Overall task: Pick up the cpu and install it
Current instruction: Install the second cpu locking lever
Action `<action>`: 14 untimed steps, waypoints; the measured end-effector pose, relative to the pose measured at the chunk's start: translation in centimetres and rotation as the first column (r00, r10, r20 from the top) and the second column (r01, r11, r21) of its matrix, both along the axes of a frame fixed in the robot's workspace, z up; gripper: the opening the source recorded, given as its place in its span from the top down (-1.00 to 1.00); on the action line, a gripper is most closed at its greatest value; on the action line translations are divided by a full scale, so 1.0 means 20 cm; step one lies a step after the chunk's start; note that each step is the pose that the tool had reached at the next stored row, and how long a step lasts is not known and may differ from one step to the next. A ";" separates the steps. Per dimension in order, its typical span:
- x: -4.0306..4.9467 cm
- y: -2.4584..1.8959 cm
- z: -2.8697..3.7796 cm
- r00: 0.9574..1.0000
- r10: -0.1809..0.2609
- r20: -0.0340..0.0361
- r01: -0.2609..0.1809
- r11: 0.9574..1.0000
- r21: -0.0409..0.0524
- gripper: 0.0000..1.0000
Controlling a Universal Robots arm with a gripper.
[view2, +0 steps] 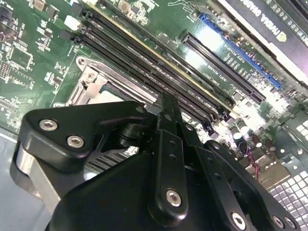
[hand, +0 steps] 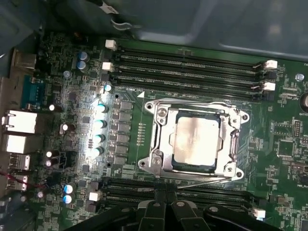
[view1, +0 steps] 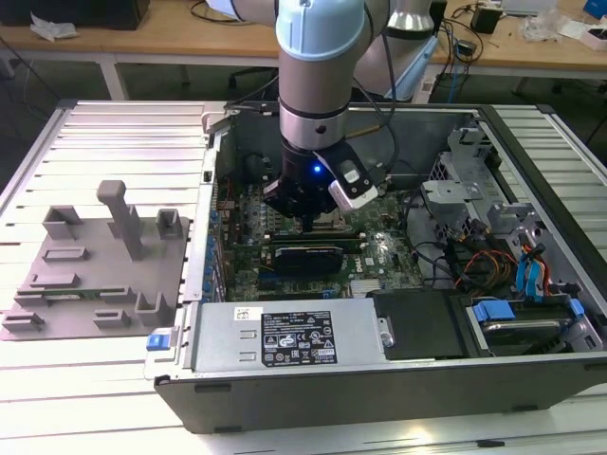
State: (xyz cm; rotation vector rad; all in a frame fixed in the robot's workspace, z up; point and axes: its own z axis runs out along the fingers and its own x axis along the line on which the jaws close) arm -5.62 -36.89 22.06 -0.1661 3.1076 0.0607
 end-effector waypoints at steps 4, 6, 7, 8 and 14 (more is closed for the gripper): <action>-0.018 0.000 -0.012 1.000 0.000 0.000 0.000 1.000 0.002 0.79; -0.018 0.000 -0.012 1.000 0.000 0.000 0.000 1.000 -0.005 0.79; -0.018 0.000 -0.013 1.000 0.000 -0.005 0.000 1.000 0.005 0.79; -0.018 0.000 -0.014 1.000 0.000 -0.012 0.000 1.000 0.019 0.79; -0.017 -0.007 -0.018 1.000 0.001 -0.031 0.001 0.999 0.038 0.79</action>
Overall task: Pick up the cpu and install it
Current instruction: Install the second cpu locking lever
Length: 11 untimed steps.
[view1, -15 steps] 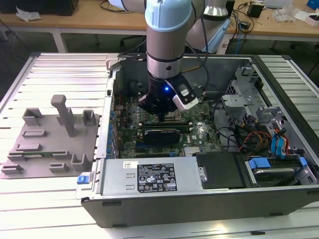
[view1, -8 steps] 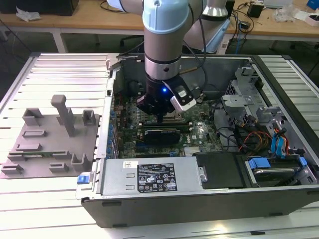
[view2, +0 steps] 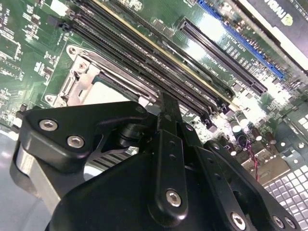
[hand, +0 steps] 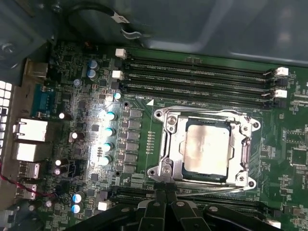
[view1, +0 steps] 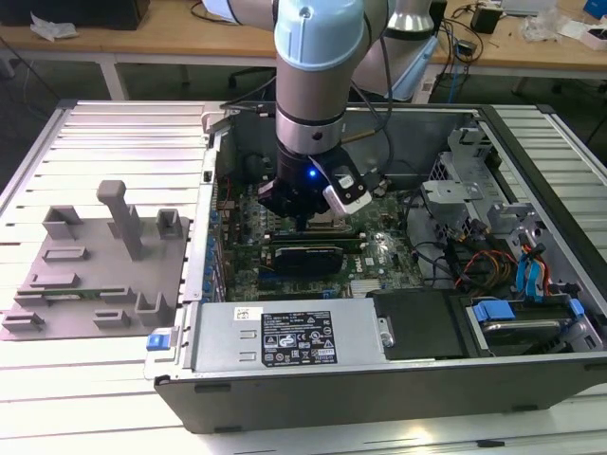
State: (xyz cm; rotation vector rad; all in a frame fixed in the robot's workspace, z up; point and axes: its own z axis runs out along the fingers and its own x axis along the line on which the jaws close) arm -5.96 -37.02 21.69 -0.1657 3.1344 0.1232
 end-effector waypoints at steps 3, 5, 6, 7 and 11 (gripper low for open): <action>0.003 -0.004 -0.003 1.000 0.000 -0.003 0.000 1.000 0.000 0.79; 0.010 -0.012 -0.007 1.000 -0.004 -0.008 0.004 1.000 0.002 0.79; 0.014 -0.016 -0.009 1.000 -0.006 -0.010 0.006 1.000 0.004 0.79; 0.016 -0.020 -0.010 1.000 -0.007 -0.011 0.007 1.000 0.009 0.79; 0.017 -0.035 -0.010 1.000 -0.008 -0.015 0.008 1.000 0.020 0.79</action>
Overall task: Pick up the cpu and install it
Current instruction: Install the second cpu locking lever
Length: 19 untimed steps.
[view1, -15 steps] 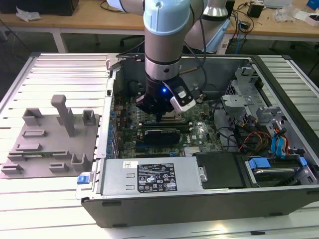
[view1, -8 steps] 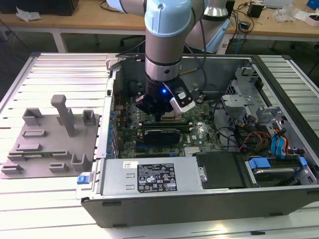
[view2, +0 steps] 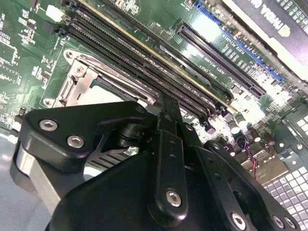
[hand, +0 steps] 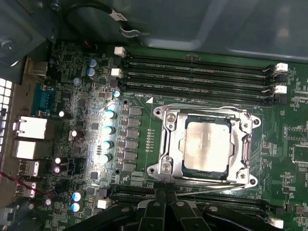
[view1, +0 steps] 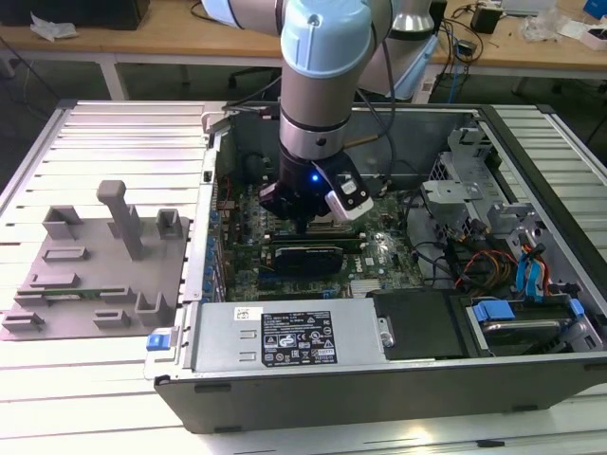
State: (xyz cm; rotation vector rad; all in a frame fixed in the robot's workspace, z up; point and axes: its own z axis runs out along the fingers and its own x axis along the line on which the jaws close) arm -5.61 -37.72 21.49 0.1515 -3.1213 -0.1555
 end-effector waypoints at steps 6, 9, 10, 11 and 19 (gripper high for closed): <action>0.000 -0.020 -0.014 1.000 -0.001 -0.008 0.002 1.000 0.026 0.79; 0.000 -0.022 -0.020 1.000 -0.002 -0.010 0.002 0.999 0.033 0.79; 0.000 -0.022 -0.020 1.000 -0.002 -0.010 0.002 0.999 0.033 0.79; -0.001 -0.022 -0.021 1.000 -0.002 -0.010 0.002 0.999 0.034 0.79; -0.028 -0.018 -0.043 1.000 -0.002 -0.010 0.003 0.998 0.061 0.79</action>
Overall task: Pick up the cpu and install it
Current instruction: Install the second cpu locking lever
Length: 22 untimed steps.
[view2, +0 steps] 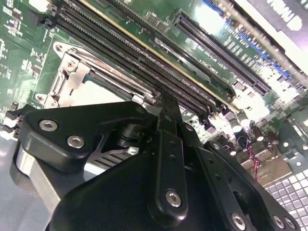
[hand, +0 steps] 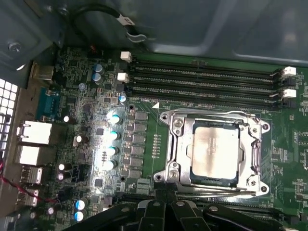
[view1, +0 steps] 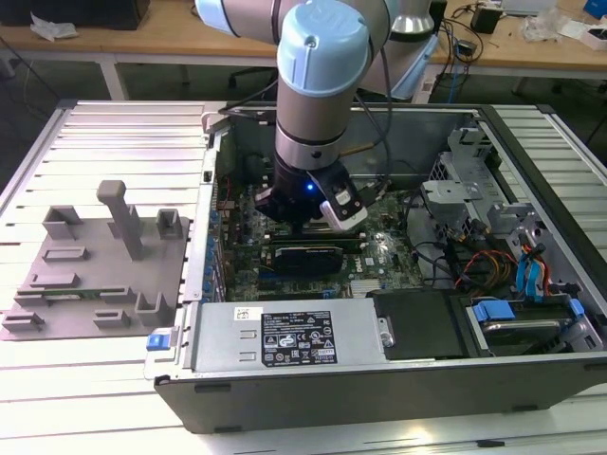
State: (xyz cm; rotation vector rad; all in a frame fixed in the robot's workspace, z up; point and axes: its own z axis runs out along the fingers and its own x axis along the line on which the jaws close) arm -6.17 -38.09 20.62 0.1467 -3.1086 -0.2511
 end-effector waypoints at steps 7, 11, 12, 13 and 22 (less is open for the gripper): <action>-0.013 0.005 -0.011 1.000 -0.001 0.000 0.001 1.000 0.022 0.79; -0.013 0.005 -0.012 1.000 -0.002 0.000 0.002 1.000 0.022 0.79; -0.013 0.005 -0.009 1.000 -0.002 0.000 0.002 1.000 0.022 0.79; -0.013 0.005 0.004 1.000 -0.002 0.000 0.002 1.000 0.022 0.79; -0.013 0.007 0.220 1.000 -0.004 0.000 0.004 1.000 0.022 0.79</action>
